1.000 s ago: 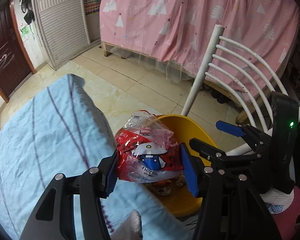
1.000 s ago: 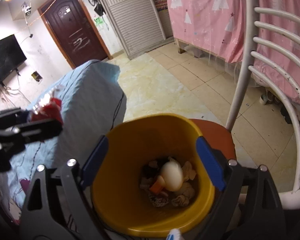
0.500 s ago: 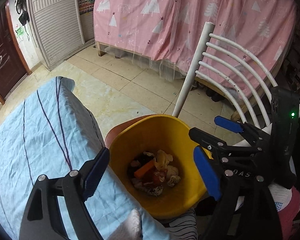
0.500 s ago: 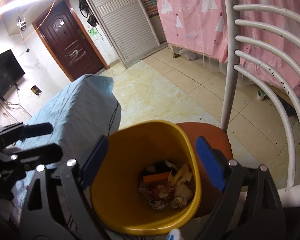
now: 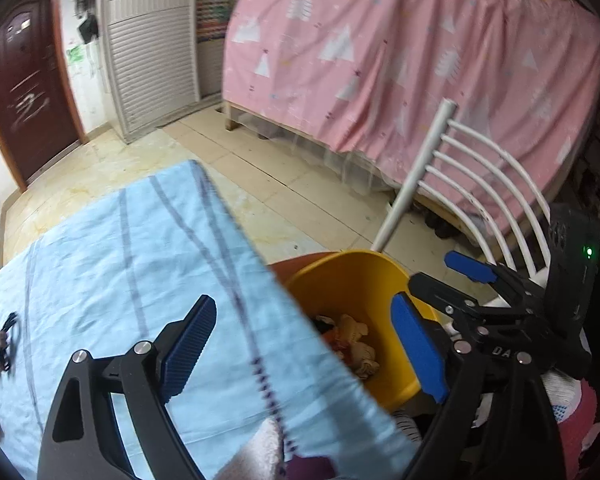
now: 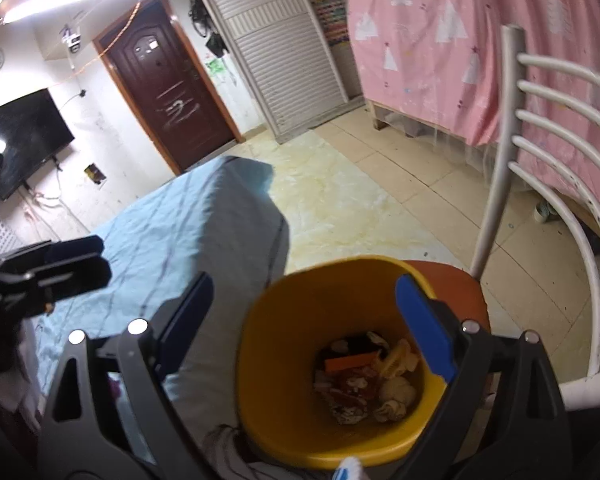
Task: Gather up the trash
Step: 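Return both open tools to the items on the bed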
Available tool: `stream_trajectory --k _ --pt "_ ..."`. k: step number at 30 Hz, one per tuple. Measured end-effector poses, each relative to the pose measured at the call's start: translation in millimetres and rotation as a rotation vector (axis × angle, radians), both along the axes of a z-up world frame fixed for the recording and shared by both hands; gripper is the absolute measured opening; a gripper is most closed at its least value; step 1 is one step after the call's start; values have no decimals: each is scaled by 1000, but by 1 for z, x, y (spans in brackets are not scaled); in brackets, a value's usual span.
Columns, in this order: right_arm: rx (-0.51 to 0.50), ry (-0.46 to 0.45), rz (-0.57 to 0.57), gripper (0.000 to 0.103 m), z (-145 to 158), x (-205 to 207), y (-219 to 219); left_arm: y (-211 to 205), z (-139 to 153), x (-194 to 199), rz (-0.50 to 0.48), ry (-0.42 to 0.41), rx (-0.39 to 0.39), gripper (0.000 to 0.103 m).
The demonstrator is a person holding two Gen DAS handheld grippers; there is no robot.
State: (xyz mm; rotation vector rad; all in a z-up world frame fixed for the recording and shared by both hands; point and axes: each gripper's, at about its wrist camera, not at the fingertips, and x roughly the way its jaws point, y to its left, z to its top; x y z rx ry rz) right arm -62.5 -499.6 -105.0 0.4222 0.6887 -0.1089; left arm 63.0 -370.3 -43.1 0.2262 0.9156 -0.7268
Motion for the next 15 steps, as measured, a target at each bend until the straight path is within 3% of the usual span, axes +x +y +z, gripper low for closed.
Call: stream_trajectory --k 15 --pt "-93 16 190 89 31 60 102 133 16 40 206 -55 -20 82"
